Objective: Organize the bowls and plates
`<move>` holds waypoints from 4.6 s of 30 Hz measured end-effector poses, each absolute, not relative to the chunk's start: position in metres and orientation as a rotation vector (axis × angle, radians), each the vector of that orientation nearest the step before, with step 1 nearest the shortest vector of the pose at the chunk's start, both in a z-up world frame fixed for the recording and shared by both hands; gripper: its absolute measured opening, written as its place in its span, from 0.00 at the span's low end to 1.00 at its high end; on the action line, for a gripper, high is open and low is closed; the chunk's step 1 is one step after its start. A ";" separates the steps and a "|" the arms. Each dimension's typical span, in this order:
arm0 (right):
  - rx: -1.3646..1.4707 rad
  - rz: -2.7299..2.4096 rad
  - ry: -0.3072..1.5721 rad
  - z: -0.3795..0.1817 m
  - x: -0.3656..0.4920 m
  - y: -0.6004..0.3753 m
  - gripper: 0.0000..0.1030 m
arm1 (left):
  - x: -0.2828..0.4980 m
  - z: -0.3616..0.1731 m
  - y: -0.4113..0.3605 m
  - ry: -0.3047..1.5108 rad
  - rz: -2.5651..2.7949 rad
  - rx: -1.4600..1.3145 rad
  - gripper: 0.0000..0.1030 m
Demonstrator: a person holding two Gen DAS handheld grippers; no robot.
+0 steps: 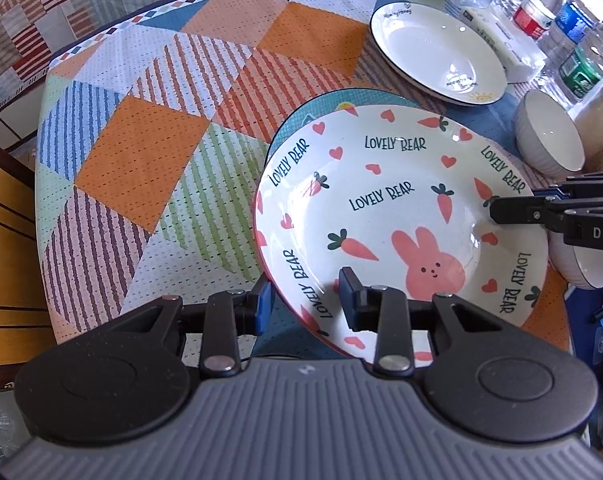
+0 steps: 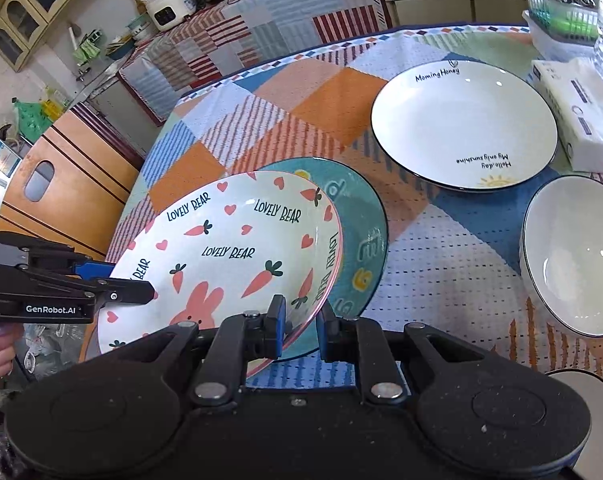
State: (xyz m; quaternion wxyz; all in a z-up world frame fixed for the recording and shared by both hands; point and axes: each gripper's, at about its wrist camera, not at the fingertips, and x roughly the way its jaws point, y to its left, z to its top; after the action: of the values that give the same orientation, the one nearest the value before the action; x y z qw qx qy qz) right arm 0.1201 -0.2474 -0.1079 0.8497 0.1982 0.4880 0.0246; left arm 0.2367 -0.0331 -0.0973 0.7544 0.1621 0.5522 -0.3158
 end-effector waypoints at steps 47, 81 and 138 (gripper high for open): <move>0.032 -0.117 1.082 -0.091 0.131 -0.213 0.33 | 0.227 -0.072 -0.076 1.127 -0.710 0.587 0.34; 0.794 -0.233 0.949 -0.074 0.138 -0.437 0.72 | 0.250 -0.047 -0.216 1.019 -0.800 0.617 0.78; 0.578 -0.098 0.822 -0.085 0.118 -0.371 0.17 | 0.259 -0.062 -0.117 1.076 -0.836 0.227 0.22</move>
State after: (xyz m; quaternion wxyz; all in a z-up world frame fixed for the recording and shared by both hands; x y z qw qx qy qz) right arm 0.1181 -0.3711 -0.0847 0.8753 0.2769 0.3937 -0.0469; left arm 0.2588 -0.1167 -0.0623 0.7709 0.1049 0.4962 -0.3855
